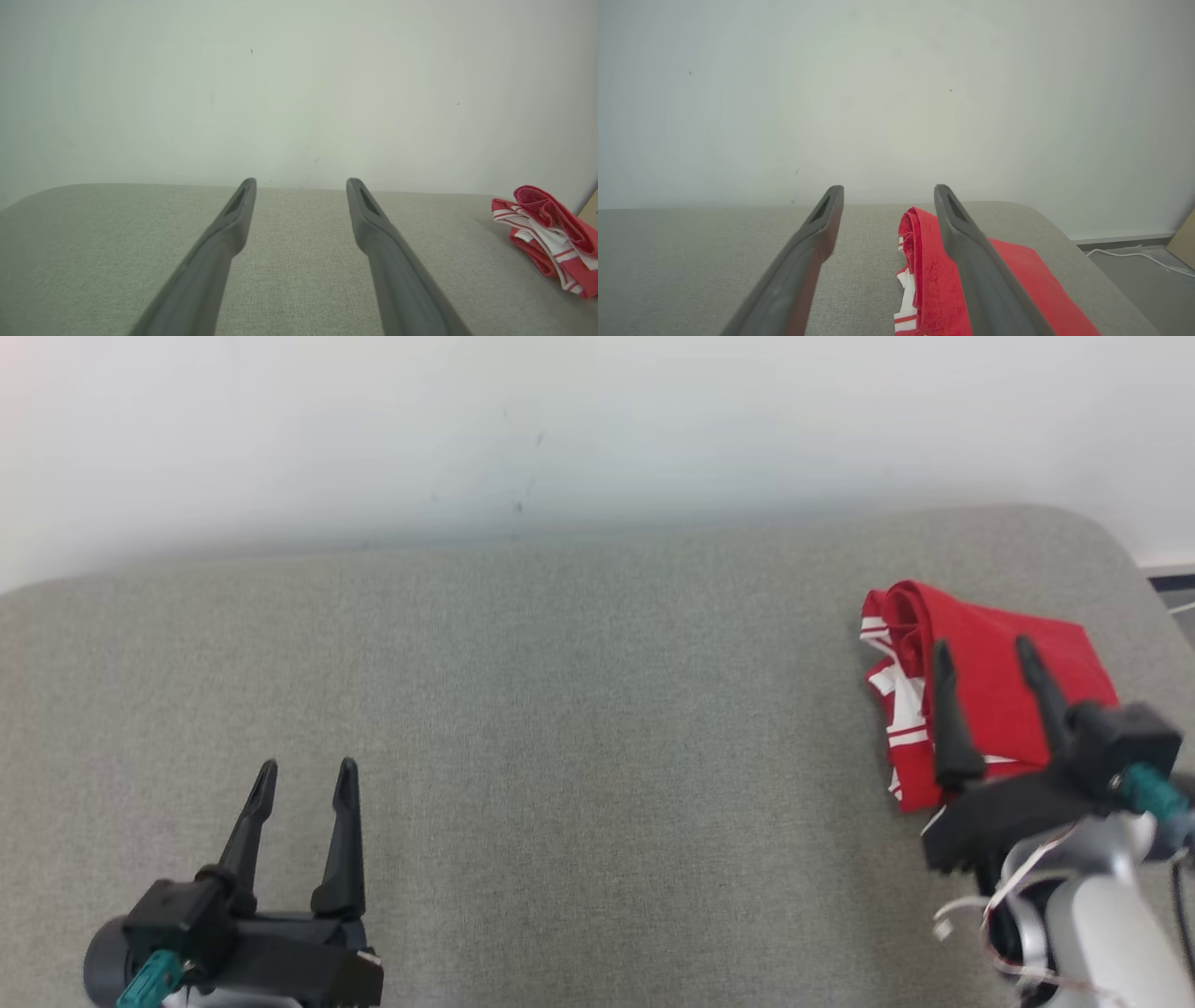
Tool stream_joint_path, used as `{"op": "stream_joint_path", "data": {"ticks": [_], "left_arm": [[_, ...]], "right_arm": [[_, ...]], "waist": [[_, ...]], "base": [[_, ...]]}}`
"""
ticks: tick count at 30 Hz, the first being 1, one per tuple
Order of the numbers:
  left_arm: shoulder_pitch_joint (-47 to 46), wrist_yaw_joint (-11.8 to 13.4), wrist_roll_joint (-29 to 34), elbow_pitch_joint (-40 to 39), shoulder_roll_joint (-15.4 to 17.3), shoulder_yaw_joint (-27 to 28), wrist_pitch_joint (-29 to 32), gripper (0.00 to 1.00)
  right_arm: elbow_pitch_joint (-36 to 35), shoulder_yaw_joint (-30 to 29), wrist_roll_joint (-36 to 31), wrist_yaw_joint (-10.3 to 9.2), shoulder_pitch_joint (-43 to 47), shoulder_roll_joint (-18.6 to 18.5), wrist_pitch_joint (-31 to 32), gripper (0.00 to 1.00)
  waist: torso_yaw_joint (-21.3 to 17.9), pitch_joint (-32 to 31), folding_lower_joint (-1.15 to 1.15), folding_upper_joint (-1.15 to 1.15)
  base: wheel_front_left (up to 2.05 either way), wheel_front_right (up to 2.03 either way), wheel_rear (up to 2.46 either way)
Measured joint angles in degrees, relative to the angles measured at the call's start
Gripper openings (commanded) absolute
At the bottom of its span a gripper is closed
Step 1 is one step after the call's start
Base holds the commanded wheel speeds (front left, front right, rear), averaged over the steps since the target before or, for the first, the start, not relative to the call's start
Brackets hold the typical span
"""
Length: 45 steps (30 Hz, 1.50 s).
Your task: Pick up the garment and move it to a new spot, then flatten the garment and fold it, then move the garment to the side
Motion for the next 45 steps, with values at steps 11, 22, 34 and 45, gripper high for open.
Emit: {"op": "stream_joint_path", "data": {"ticks": [11, 22, 34, 45], "left_arm": [[4.55, 1.44, -2.42, -0.29, -1.97, 3.31, -0.08, 1.0], [4.97, 1.99, -3.22, 0.97, -1.82, 5.32, 1.08, 1.0], [5.64, 1.45, -3.2, -0.56, -1.69, 3.93, 1.7, 1.0], [5.81, 1.37, -3.52, -0.87, -1.52, 3.98, 2.11, 1.0]], "right_arm": [[0.62, 1.49, 1.69, 1.47, 7.86, 2.18, -7.65, 1.0], [4.22, 2.63, 3.42, 2.8, 8.22, 2.47, -10.84, 1.0], [5.37, 2.88, 3.87, 3.0, 8.17, 2.65, -13.35, 1.0], [6.15, 2.89, 3.88, 3.0, 8.04, 2.82, -14.37, 1.0]], "waist": [[-2.19, -5.11, 0.0, 0.0], [-3.03, -5.24, 0.01, 0.01], [-3.29, -4.87, 0.02, 0.01], [-3.06, -4.69, 0.02, 0.01]], "base": [[0.0, 0.0, 0.0], [0.0, 0.0, 0.0], [0.0, 0.0, 0.0], [0.0, 0.0, 0.0]]}}
